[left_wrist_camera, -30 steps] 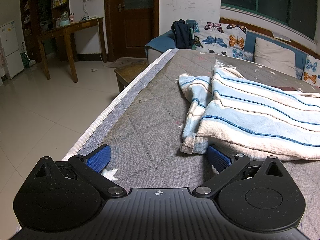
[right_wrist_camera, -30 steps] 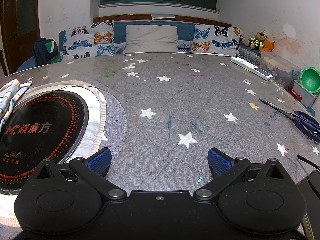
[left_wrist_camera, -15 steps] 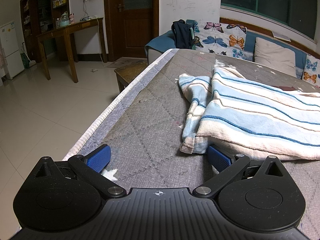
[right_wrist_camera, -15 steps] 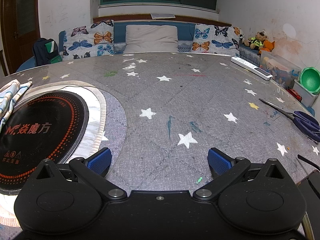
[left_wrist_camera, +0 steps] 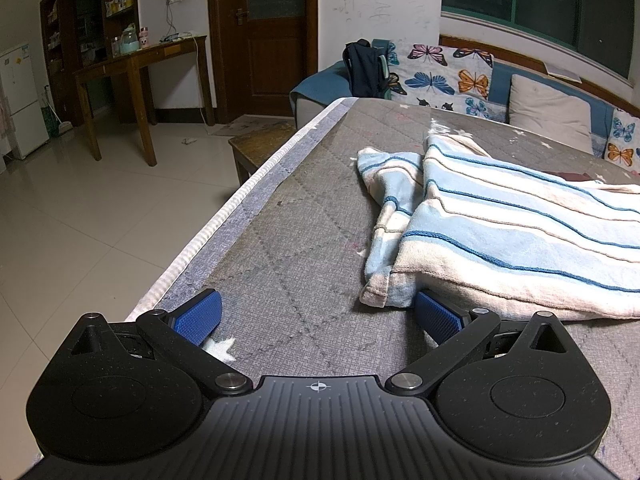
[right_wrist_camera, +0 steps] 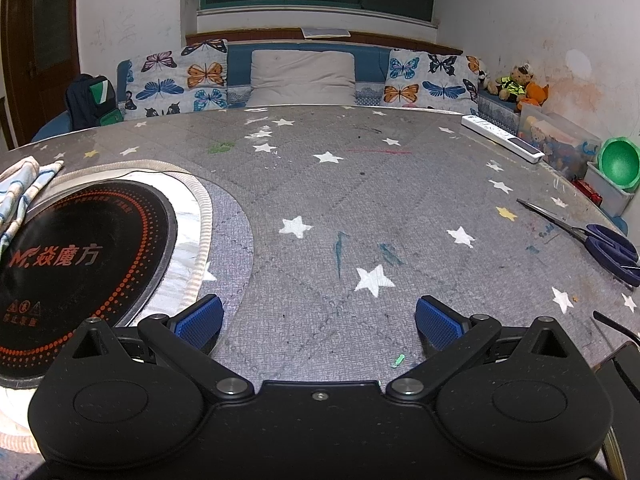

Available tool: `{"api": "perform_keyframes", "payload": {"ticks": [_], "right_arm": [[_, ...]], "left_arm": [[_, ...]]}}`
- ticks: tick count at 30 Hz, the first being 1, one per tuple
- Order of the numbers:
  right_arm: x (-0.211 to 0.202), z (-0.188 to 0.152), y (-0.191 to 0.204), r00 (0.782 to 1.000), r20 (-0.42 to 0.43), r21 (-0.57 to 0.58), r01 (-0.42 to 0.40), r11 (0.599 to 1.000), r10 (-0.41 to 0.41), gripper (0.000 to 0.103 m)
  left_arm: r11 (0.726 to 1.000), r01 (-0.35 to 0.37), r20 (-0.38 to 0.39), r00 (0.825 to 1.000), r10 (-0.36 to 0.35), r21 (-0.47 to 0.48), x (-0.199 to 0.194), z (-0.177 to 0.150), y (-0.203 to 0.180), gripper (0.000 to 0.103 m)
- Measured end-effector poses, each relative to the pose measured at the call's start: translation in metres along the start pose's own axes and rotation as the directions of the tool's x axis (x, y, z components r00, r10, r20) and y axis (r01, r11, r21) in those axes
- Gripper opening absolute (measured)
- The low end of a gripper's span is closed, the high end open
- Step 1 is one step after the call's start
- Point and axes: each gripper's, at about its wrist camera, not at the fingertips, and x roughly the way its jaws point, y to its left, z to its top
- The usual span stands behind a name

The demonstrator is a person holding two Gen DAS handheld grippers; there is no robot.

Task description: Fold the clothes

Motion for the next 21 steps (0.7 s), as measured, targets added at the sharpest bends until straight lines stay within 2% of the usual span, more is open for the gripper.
{"api": "perform_keyframes", "payload": {"ticks": [21], "right_arm": [[-0.0001, 0.0000, 0.0015, 1.000, 0.000, 0.000, 0.005, 1.000, -0.005, 0.103]], "left_arm": [[1.000, 0.000, 0.000, 1.000, 0.000, 0.000, 0.0019, 0.0001, 0.0018, 0.103]]}}
